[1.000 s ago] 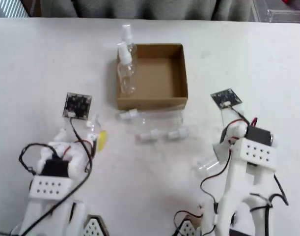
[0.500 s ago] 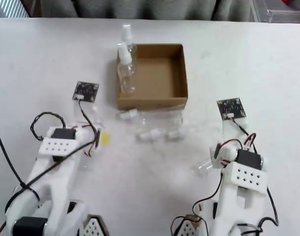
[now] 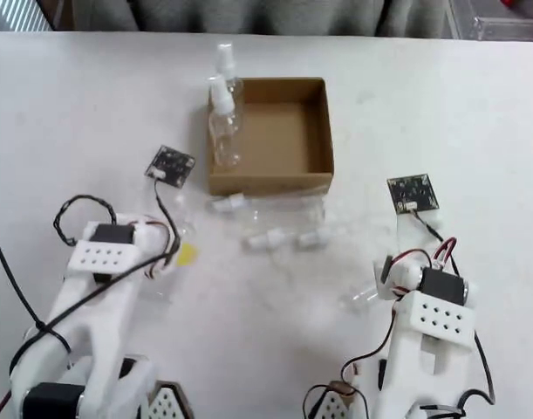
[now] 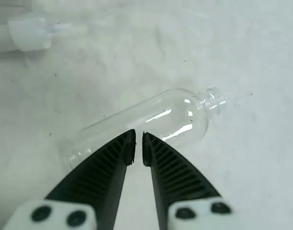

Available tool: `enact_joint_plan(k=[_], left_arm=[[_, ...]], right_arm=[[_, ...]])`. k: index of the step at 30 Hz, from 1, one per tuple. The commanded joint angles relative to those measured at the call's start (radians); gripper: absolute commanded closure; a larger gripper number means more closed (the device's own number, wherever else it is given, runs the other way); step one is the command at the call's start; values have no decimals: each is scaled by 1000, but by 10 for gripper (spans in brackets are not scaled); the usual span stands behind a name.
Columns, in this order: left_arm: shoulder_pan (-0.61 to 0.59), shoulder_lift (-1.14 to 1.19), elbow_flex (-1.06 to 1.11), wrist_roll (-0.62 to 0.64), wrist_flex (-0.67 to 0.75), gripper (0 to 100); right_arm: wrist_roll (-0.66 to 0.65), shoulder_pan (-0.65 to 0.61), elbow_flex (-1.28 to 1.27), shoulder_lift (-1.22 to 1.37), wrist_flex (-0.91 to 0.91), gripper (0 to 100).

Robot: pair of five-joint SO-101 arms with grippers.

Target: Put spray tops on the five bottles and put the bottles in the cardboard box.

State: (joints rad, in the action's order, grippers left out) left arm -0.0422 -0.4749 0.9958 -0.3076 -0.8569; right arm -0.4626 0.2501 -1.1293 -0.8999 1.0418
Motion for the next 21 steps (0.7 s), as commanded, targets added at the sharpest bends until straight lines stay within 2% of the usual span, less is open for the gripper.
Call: enact_joint_plan(k=[1,6,13,21], left_arm=[[1,-1,-118,-26,-68,736],[2,22,-252,-28,-175,736],[2,231,-448,-18,-308,736],[21,417,-496,-17,-282,736]], right_arm=[[11,5,6,-13,-15,982],[11,5,6,-13,-15,982],[11,-28,-6,-18,-18,982],[11,-47,-21,-21,-21,982]])
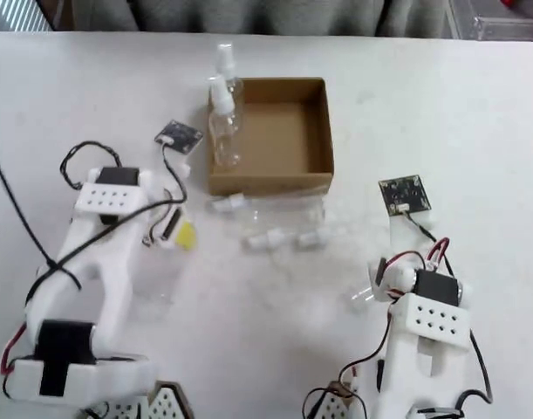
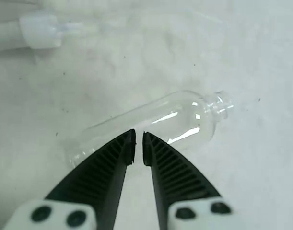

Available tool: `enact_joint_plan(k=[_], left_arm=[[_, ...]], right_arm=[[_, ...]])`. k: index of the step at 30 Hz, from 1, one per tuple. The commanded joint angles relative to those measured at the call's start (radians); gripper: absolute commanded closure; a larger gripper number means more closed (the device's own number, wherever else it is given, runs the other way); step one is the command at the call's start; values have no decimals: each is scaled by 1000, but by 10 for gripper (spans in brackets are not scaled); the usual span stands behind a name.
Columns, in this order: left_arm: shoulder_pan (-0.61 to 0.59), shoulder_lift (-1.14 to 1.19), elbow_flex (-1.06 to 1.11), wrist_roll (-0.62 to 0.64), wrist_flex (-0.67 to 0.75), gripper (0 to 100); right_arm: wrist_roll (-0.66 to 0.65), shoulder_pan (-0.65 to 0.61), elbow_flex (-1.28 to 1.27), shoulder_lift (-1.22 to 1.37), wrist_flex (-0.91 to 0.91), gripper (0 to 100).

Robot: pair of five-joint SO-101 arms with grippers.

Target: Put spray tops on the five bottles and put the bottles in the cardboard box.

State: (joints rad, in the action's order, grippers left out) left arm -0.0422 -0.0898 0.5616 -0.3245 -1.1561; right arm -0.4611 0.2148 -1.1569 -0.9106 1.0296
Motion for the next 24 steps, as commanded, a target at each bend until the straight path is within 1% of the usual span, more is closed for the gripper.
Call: enact_joint_plan(k=[1,7,14,17,21,24], left_arm=[[31,48,-61,0,17,736],[88,73,-61,60,25,736],[94,91,-51,61,52,736],[94,145,-64,55,54,736],[90,200,-103,-25,52,740],[88,211,-120,-31,52,740]], right_arm=[[9,-15,6,-10,-8,982],[9,-15,5,-10,-8,982],[9,-13,3,-10,-8,982],[9,-13,3,-10,-8,982],[9,-10,2,-10,-7,982],[9,-8,2,-10,-7,982]])
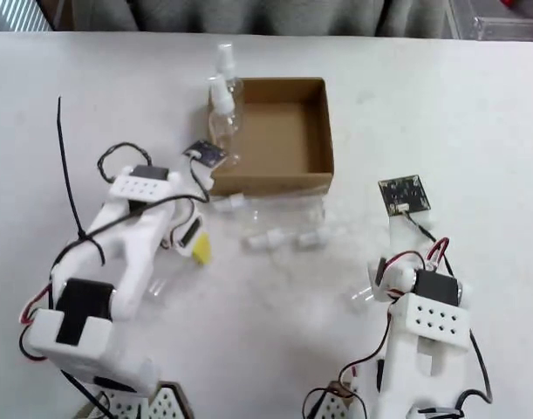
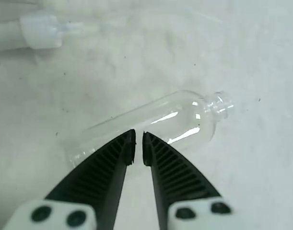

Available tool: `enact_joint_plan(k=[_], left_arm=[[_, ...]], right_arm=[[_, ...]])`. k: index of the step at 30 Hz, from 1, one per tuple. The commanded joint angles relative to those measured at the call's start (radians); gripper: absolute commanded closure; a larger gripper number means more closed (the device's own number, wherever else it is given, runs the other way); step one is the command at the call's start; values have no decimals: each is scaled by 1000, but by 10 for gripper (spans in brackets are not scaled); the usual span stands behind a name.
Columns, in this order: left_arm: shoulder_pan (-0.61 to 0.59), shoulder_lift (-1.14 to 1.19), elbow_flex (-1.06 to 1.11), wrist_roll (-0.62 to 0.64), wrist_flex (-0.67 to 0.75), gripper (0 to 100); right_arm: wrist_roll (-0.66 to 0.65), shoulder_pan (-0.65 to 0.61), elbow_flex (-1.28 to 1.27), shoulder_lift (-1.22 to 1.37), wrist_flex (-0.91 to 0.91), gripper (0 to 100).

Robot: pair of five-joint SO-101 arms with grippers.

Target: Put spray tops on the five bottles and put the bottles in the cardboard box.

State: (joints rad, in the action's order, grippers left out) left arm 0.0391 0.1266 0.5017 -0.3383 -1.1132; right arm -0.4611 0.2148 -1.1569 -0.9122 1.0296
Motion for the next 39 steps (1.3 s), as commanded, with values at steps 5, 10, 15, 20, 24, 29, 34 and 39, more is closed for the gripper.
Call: enact_joint_plan(k=[5,10,15,20,24,29,34,39], left_arm=[[15,-1,-60,-14,15,742],[13,1,-51,-18,38,945],[5,-5,-60,-8,8,970],[4,-7,-60,155,-14,980],[-21,-51,-84,273,-20,980],[-128,-185,-101,348,-61,980],[-203,-199,-28,358,23,980],[-300,-193,-21,359,98,980]], right_arm=[[9,-13,2,-8,-7,982],[9,-15,2,-8,-7,982],[5,-15,2,-5,-7,982],[0,-15,2,-1,-4,981],[0,-15,9,-2,-5,981],[-120,-74,44,-4,36,981],[-183,-160,146,-8,120,981],[-236,-329,216,-2,209,980]])
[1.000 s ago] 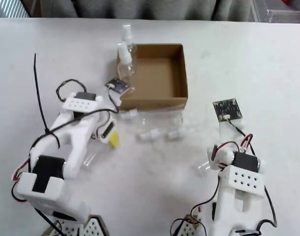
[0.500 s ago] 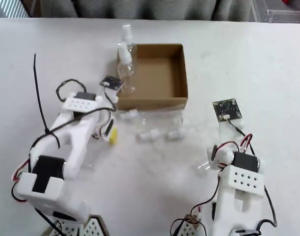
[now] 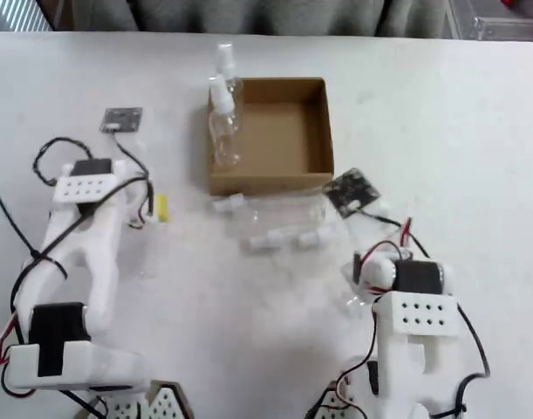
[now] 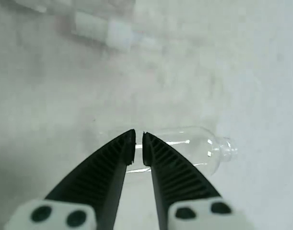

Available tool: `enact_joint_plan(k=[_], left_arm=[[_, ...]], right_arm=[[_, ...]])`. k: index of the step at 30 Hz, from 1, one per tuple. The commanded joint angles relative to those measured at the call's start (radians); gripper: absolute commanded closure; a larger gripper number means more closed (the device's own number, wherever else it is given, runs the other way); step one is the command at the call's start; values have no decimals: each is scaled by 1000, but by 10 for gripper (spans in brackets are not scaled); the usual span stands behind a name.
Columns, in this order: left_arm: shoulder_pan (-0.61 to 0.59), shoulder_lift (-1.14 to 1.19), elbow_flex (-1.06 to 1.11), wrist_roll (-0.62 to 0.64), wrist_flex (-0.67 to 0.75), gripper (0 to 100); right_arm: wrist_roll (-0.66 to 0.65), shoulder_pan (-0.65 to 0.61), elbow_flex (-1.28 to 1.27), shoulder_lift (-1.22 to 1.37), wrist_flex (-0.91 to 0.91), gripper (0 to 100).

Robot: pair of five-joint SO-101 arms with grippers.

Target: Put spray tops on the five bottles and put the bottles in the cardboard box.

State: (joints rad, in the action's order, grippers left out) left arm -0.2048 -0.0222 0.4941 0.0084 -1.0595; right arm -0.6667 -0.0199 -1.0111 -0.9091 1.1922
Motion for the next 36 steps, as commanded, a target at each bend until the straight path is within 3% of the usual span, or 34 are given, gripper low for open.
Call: enact_joint_plan(k=[1,4,8,16,21,36], left_arm=[[-68,-45,-14,12,49,980],[-96,-47,-15,12,68,980],[-122,-44,-14,83,114,980],[-189,-41,-6,98,178,980],[-205,-41,-5,100,195,980],[-205,-41,8,97,216,980]], right_arm=[[-41,-133,71,-2,51,980],[-78,-242,69,-2,53,954],[-158,-351,69,-2,53,832],[-479,-524,20,-2,-15,832],[-569,-532,20,-1,-53,778],[-641,-559,37,274,-294,836]])
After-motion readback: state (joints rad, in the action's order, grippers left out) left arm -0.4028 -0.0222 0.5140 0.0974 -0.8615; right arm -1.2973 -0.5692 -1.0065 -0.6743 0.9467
